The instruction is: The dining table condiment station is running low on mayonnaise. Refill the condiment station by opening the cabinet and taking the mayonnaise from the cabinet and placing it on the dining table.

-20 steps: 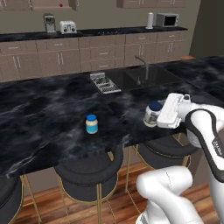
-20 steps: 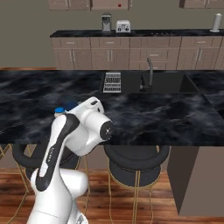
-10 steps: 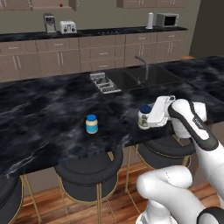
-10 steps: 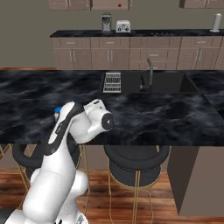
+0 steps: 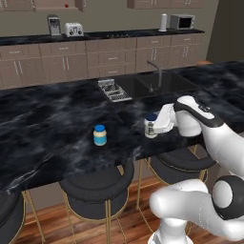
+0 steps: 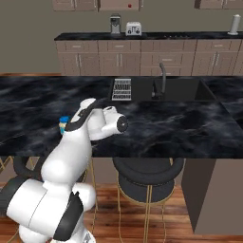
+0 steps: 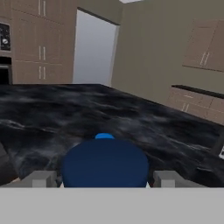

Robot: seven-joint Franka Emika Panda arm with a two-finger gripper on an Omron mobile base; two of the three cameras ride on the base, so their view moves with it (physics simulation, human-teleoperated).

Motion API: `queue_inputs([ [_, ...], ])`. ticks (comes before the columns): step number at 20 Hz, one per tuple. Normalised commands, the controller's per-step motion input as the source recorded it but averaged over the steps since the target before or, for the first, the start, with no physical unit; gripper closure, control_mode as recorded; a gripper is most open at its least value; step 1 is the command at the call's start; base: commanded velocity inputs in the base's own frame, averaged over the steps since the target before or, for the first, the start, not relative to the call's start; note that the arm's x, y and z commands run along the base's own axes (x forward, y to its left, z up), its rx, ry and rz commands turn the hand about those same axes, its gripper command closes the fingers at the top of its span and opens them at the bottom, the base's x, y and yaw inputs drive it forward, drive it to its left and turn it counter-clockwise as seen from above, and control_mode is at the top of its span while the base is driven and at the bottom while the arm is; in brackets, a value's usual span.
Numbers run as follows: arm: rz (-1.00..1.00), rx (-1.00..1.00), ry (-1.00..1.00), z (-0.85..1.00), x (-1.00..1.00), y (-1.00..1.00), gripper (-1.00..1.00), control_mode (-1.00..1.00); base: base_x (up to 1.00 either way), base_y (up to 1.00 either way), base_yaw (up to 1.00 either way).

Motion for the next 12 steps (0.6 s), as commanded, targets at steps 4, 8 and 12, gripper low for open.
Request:
queue_inputs([
  [4, 0.06, 0.03, -0.02, -0.37, 0.46, 0.00, 1.00, -1.00, 0.00, 0.00, 0.00],
  [8, 0.04, 0.01, -0.01, -0.41, 0.45, -0.01, 1.00, -1.00, 0.00, 0.00, 0.00],
  [12, 0.00, 0.00, 0.02, -0.35, 0.57, 0.00, 1.00, -1.00, 0.00, 0.00, 0.00],
])
